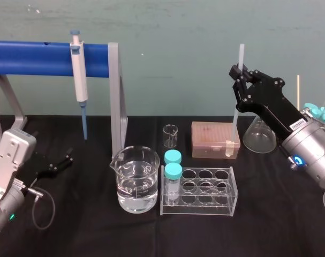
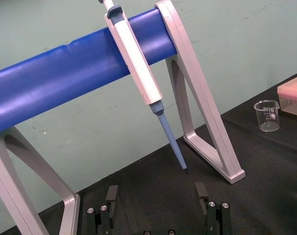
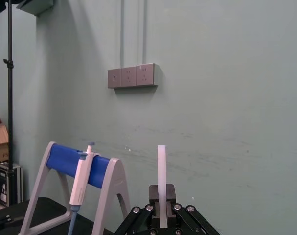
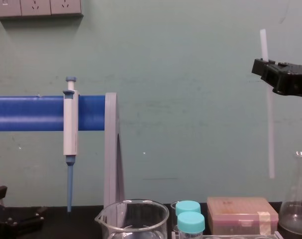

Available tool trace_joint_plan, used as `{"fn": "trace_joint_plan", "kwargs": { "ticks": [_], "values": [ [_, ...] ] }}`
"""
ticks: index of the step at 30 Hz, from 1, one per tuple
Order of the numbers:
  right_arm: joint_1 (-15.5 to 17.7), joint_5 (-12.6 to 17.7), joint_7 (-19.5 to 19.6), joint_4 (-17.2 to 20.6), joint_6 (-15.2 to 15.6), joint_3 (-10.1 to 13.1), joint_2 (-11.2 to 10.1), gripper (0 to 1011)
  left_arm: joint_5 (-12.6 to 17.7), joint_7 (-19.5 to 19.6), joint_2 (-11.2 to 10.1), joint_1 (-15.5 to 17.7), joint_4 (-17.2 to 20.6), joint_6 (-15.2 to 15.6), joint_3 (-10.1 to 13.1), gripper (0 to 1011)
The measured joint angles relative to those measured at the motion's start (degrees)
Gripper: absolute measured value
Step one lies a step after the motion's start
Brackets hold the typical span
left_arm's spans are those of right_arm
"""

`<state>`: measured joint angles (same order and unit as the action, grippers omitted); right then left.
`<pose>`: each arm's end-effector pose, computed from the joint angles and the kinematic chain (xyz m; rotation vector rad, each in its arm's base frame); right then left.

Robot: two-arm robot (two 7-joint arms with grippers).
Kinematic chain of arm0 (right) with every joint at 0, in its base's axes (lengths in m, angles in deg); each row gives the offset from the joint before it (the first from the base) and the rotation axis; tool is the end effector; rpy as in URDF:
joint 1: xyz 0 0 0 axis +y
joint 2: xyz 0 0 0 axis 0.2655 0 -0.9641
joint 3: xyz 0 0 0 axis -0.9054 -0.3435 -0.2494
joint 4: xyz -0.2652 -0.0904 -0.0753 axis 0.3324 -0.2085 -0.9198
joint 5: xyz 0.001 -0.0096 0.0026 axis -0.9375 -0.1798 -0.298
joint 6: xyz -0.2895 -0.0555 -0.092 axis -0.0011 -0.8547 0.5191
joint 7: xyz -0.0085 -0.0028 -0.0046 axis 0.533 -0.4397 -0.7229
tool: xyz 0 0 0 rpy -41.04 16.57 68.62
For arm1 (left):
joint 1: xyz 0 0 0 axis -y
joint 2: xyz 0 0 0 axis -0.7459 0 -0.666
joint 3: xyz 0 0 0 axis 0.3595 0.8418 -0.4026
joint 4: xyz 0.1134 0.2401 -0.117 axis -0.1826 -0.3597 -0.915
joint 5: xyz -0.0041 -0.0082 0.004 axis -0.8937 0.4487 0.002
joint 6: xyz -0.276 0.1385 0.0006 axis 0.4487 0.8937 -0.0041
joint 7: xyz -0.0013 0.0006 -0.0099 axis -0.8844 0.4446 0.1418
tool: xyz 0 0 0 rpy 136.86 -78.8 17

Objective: Pick up the stirring rod with one hand, then place it down.

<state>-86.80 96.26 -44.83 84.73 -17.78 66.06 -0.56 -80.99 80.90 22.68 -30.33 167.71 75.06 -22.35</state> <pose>0.3738 -0.0372 -0.2031 0.2308 -0.2424 -0.9877 0.3580 0.0826 -0.3023 0.3045 -0.2850 1.2481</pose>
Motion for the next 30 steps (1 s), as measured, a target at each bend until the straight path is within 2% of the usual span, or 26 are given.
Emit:
{"fn": "trace_joint_plan", "kwargs": {
  "ticks": [30],
  "values": [
    [-0.2, -1.0, 0.2, -1.0, 0.2, -0.4, 0.1, 71, 0.0, 0.0, 0.0, 0.0, 0.0, 0.0, 0.0, 1000]
  ]
}}
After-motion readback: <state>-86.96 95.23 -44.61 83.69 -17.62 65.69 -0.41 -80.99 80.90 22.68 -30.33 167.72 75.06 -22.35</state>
